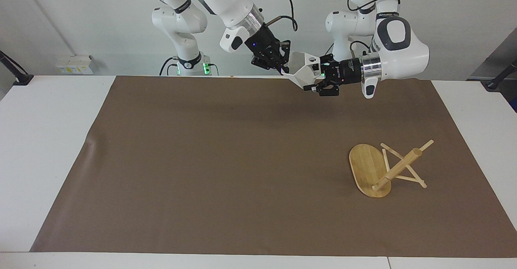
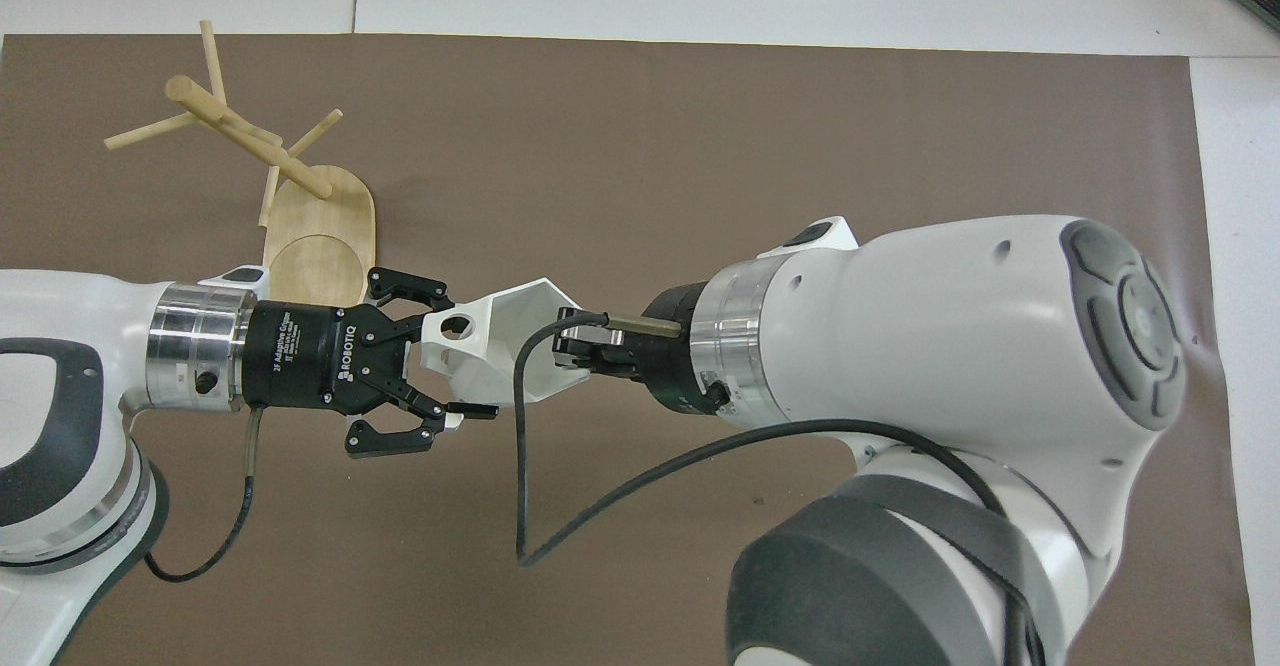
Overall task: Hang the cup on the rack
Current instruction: 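Pull the cup away with the left gripper while the right gripper releases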
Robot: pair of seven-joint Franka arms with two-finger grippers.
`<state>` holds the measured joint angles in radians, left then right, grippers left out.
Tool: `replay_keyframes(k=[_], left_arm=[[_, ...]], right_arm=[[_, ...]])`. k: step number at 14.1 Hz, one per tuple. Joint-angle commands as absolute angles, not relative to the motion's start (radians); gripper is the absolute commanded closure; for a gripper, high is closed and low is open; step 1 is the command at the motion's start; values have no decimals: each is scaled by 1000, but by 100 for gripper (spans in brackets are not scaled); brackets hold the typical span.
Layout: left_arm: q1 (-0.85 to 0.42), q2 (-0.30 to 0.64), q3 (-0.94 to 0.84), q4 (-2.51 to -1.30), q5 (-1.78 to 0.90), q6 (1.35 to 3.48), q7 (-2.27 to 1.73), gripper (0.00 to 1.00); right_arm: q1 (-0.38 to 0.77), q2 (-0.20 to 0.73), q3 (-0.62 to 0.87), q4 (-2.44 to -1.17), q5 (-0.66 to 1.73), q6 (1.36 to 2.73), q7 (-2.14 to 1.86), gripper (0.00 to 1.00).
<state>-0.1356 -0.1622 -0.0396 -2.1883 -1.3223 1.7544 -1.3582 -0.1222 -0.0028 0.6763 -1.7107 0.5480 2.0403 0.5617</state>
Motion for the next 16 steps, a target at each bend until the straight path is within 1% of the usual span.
replay_keyframes(k=[1, 4, 8, 13, 16], left_arm=[[-120, -199, -35, -2215, -1298, 1733, -1382, 100], [-121, -199, -35, -2218, -1290, 1746, -1388, 100], [-120, -198, -35, -2218, -1203, 1749, -1413, 100], [-71, -196, -37, -2220, -1074, 1756, -1440, 100], [-54, -193, -35, -2221, -1009, 1798, -1459, 100]], right_arm=[[-133, -14, 683, -1726, 566, 2054, 539, 0], [-133, -14, 683, -1726, 566, 2054, 506, 0], [-133, -14, 683, -1727, 566, 2052, 505, 0], [-133, -14, 683, -1726, 552, 2056, 502, 0], [-133, -12, 678, -1726, 549, 2059, 438, 0]])
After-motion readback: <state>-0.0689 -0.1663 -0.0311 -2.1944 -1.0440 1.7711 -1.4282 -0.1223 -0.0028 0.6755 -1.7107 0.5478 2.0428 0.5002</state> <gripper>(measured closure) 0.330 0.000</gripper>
